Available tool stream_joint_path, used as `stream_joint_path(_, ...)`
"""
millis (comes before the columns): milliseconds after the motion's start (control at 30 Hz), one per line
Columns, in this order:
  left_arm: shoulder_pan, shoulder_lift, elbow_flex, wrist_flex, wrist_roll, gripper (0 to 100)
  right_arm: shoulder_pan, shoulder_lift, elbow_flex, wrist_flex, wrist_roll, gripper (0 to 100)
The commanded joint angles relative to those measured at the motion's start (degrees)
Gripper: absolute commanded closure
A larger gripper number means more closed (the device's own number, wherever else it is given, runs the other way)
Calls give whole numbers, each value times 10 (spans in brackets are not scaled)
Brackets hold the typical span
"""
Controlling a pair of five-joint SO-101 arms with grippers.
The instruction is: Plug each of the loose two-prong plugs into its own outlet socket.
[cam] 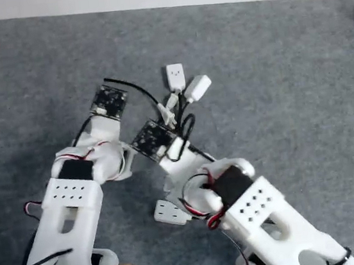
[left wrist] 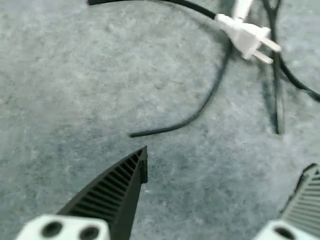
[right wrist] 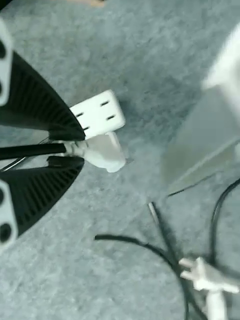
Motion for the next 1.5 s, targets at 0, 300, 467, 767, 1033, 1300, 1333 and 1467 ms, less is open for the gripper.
stream_joint_path(0, 35, -2, -1, 25, 8, 557, -13, 23, -77, -12, -24, 992)
stream_joint_path(300, 69, -4, 24, 28, 6, 557, 7, 121, -209, 57, -25, 992)
stream_joint_path(467, -35, -2, 13, -14, 10, 557, 7, 129, -208, 97, -22, 992)
stream_joint_path(767, -177, -1, 5, -37, 94, 557, -15, 136, -206, 129, 9, 992)
stream_joint_path(1033, -177, -1, 6, -37, 94, 557, -82, 137, -150, 87, 10, 992)
stream_joint_path(1300, -177, -1, 6, -36, 92, 557, -90, 137, -103, 47, 47, 992)
stream_joint_path(1333, -177, -1, 6, -36, 92, 557, -90, 137, -100, 44, 48, 992)
stream_joint_path(1467, -177, -1, 6, -36, 92, 557, -91, 137, -83, 17, 48, 992)
